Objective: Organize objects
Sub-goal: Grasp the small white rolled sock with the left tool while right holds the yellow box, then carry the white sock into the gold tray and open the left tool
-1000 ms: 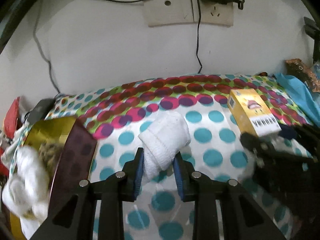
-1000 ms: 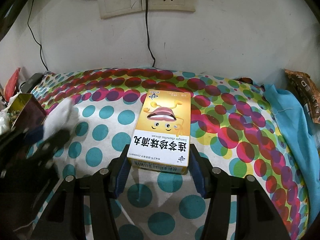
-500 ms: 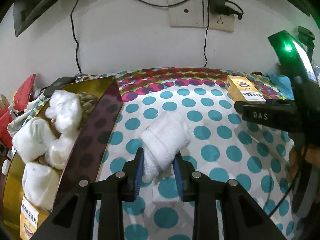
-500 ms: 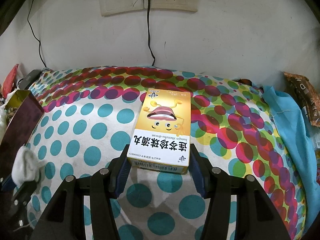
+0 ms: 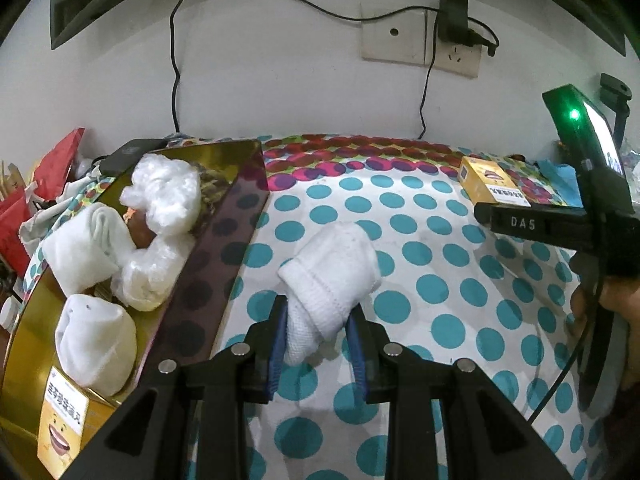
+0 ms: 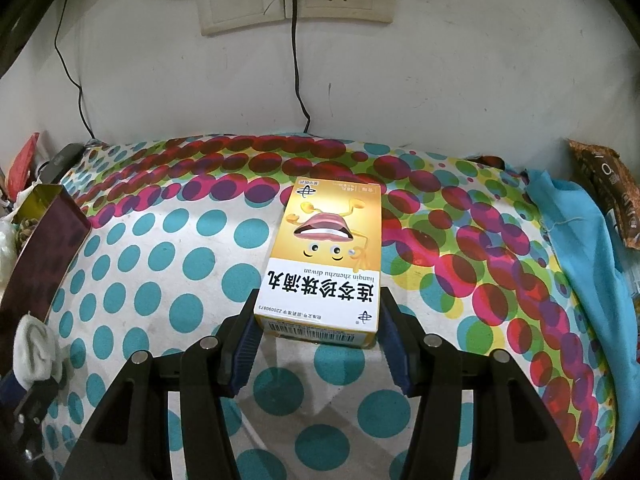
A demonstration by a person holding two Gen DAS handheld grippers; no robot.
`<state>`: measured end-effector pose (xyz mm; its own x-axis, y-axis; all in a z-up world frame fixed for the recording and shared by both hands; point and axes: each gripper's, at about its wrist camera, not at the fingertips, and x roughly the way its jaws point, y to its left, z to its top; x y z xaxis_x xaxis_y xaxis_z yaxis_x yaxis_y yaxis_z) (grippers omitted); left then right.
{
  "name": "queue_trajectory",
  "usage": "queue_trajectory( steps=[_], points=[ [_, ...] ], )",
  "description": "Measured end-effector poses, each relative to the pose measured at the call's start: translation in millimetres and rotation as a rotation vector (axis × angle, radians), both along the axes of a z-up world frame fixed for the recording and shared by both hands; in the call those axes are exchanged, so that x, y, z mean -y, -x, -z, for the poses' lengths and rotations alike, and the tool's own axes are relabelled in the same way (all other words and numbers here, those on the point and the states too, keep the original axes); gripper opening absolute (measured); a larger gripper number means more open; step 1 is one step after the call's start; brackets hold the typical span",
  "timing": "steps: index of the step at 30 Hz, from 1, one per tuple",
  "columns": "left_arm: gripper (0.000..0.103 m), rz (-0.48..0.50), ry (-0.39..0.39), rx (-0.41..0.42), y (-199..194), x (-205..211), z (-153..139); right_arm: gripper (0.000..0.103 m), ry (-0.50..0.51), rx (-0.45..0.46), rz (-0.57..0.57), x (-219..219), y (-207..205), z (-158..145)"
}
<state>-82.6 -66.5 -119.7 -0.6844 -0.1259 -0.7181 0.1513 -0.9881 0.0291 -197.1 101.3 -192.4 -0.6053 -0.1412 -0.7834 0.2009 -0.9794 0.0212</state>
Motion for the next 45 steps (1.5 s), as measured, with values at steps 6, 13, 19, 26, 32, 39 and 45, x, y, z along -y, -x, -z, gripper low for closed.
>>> queue_trajectory(
  steps=[6, 13, 19, 26, 32, 39, 45],
  points=[
    [0.028, 0.003, -0.025, -0.018, -3.1, 9.6, -11.7, 0.053, -0.012, 0.0, 0.0, 1.2, -0.2, -0.6],
    [0.028, 0.01, -0.022, -0.063, -11.4, 18.6, -32.7, 0.053, -0.013, 0.001, 0.0, 1.6, 0.5, -1.9],
    [0.028, -0.058, -0.036, -0.056, -16.6, 41.4, -43.2, 0.053, -0.013, 0.001, 0.0, 1.7, 0.4, -1.7],
    [0.028, -0.101, -0.004, -0.056, -29.7, 61.4, -55.2, 0.053, -0.012, 0.001, 0.0, 1.2, 0.1, -1.4],
    [0.028, -0.157, -0.018, -0.06, -45.9, 86.5, -59.4, 0.053, -0.013, 0.003, 0.001, 1.7, 0.6, -2.0],
    [0.028, -0.218, 0.0, -0.038, -59.8, 111.2, -52.8, 0.053, -0.013, 0.003, 0.001, 1.8, 0.9, -2.5],
    [0.028, -0.223, -0.011, -0.03, -68.4, 121.2, -46.8, 0.053, -0.014, 0.003, 0.001, 2.1, 1.3, -2.6]
  ],
)
